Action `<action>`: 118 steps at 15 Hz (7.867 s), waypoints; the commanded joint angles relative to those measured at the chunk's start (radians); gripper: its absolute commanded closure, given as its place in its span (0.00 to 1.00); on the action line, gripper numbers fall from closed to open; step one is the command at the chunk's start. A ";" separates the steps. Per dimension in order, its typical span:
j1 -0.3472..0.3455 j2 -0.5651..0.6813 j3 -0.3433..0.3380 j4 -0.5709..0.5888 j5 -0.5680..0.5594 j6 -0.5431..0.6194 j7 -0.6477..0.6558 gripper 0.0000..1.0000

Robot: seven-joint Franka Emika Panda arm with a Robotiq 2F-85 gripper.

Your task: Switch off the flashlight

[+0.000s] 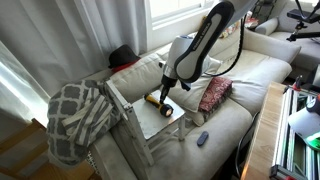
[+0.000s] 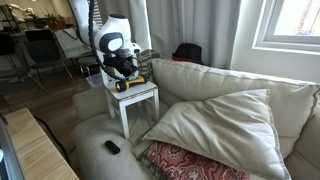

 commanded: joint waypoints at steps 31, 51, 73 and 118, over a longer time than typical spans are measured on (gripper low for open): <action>0.198 -0.011 -0.193 0.075 -0.023 -0.107 0.201 1.00; 0.320 0.040 -0.283 0.141 -0.054 -0.196 0.279 1.00; 0.300 -0.083 -0.277 0.008 -0.040 -0.092 0.302 1.00; 0.280 -0.048 -0.246 0.041 -0.037 -0.081 0.284 1.00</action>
